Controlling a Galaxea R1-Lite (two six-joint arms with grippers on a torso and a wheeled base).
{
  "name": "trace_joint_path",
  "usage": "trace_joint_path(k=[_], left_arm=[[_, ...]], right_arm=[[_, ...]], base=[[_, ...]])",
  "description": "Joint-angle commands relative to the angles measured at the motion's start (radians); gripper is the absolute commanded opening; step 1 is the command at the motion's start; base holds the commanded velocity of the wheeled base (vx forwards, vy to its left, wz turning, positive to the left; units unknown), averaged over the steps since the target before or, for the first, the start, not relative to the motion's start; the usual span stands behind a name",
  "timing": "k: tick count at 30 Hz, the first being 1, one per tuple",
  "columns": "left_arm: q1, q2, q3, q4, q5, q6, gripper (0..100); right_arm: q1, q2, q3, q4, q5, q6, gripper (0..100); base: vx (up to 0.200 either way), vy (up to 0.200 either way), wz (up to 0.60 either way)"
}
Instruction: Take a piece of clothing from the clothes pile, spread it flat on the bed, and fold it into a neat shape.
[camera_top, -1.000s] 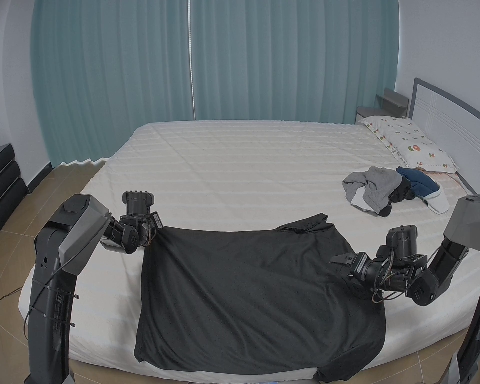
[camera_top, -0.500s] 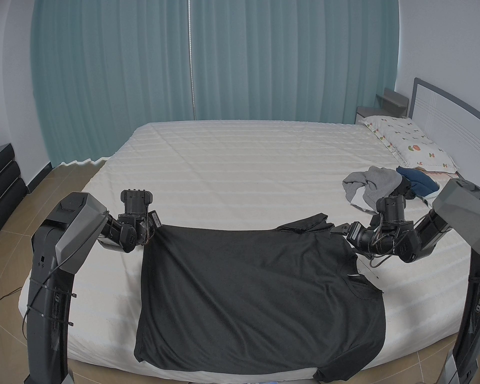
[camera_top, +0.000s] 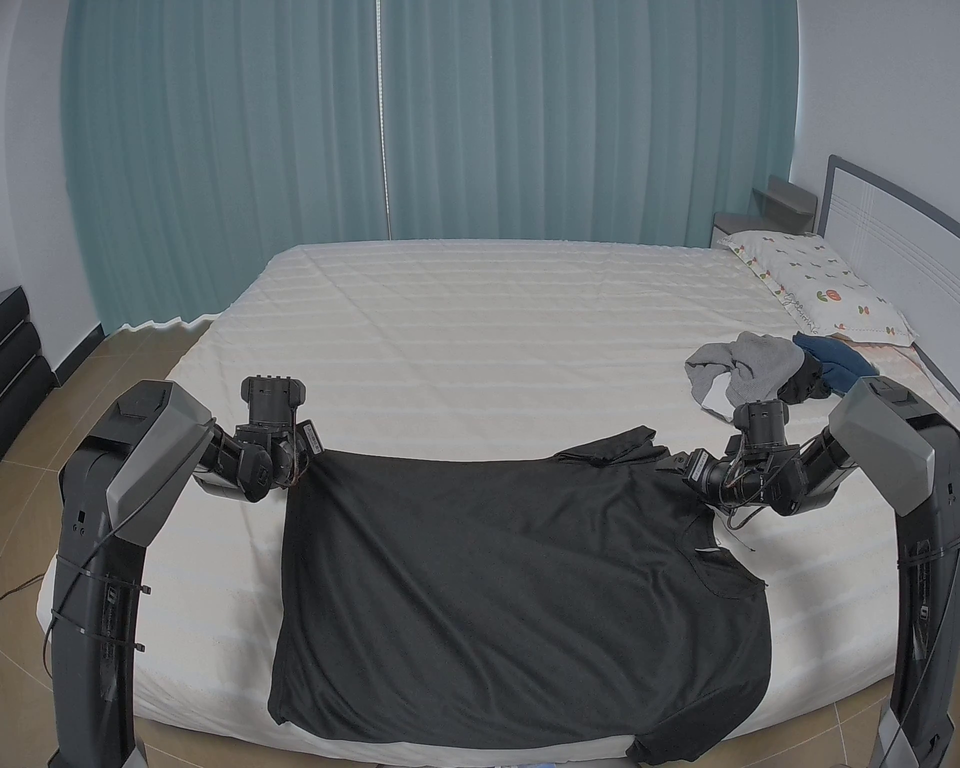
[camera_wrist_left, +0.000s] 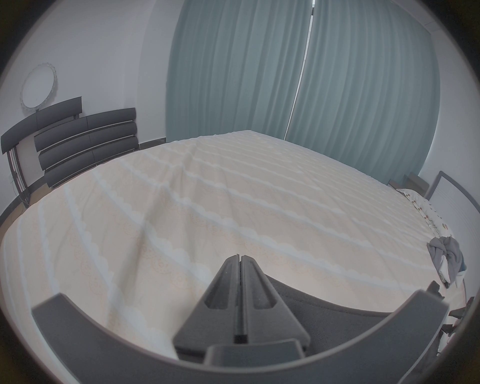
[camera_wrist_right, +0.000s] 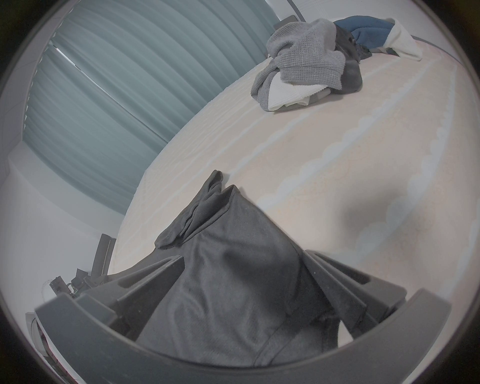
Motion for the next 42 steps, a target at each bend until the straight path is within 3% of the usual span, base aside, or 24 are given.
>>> trace_joint_path(k=[1,2,3,16,25,32,42], left_arm=[[0.0,0.002,0.0,-0.001,0.0,0.0,0],[0.0,0.004,0.0,-0.001,0.0,0.0,0],[0.0,0.005,0.0,-0.001,0.0,0.0,0],[0.0,0.01,-0.011,-0.001,-0.001,0.003,0],[0.005,0.069,-0.112,-0.001,0.0,-0.003,0],[0.003,0.094,-0.123,-0.002,0.0,-0.012,0],[-0.003,0.123,-0.15,-0.001,-0.001,-0.031,0]], right_arm=[[0.002,0.062,-0.061,0.003,0.0,0.0,100],[0.002,0.07,-0.078,0.008,0.0,-0.002,100],[0.0,0.073,-0.09,0.019,0.0,-0.002,0],[-0.027,0.093,-0.205,0.023,0.0,0.012,0],[-0.053,0.101,-0.274,-0.032,-0.009,0.013,0],[-0.055,0.159,-0.346,-0.099,-0.069,0.018,0],[-0.05,0.19,-0.34,-0.102,-0.073,0.018,0]], base=[[0.0,0.0,0.0],[0.0,0.0,0.0],[0.0,0.0,0.0],[0.0,0.0,0.0],[0.0,0.0,0.0],[0.0,0.0,0.0],[0.0,0.0,0.0]])
